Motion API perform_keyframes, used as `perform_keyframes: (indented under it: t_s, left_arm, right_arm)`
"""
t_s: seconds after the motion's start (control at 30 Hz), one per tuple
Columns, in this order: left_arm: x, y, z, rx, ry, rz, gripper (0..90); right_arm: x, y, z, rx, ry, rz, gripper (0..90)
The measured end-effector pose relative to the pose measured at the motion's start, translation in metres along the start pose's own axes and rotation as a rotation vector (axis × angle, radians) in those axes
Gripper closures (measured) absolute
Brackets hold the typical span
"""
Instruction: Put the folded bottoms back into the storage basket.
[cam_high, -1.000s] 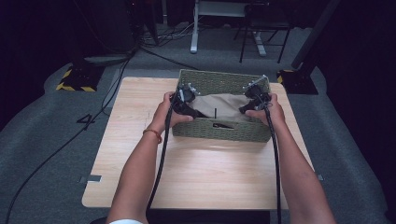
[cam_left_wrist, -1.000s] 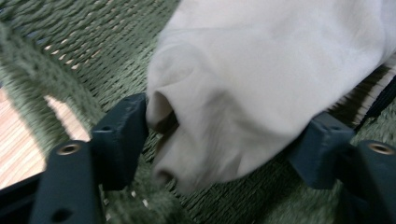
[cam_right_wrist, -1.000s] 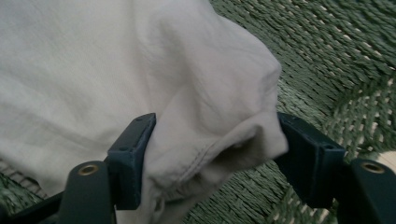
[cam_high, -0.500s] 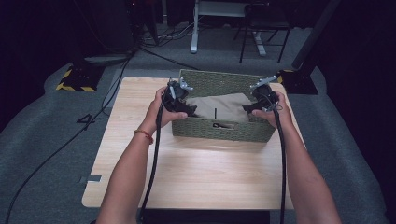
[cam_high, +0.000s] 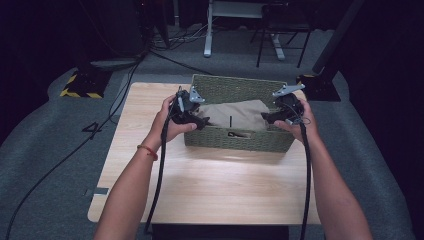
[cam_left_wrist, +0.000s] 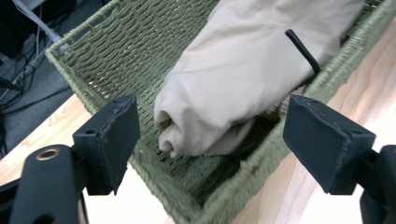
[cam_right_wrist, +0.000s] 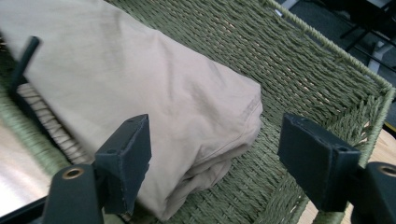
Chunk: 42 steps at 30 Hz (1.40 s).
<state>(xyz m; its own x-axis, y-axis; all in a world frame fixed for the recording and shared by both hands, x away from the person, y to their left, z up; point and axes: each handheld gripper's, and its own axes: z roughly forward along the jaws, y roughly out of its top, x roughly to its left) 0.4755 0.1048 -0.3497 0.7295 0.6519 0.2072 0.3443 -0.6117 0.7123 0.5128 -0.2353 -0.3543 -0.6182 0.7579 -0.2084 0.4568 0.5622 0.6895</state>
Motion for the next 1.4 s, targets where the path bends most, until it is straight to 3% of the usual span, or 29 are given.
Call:
perform_keyframes:
  t_s: [0.13,0.6,0.8,1.0,1.27,1.4]
  left_arm:
    - [-0.011,-0.01,-0.012,-0.014,0.046,0.03,20.3]
    - [-0.035,-0.047,-0.041,-0.031,0.03,0.066,19.5]
    - [-0.042,-0.066,-0.049,-0.02,0.052,0.081,18.9]
    - [-0.046,-0.089,-0.054,0.002,0.078,0.075,18.7]
    - [-0.053,-0.127,-0.057,0.028,0.115,0.038,18.5]
    - [-0.056,-0.139,-0.056,0.048,0.128,0.05,17.3]
  right_arm:
    - [0.007,-0.003,-0.014,-0.019,0.009,-0.021,26.5]
    - [0.026,-0.025,-0.048,-0.07,0.014,-0.086,27.6]
    - [0.033,-0.039,-0.061,-0.094,0.004,-0.101,27.7]
    - [0.04,-0.053,-0.072,-0.102,-0.002,-0.132,27.1]
    - [0.05,-0.087,-0.085,-0.126,-0.025,-0.141,26.8]
    - [0.054,-0.102,-0.088,-0.113,-0.036,-0.145,26.4]
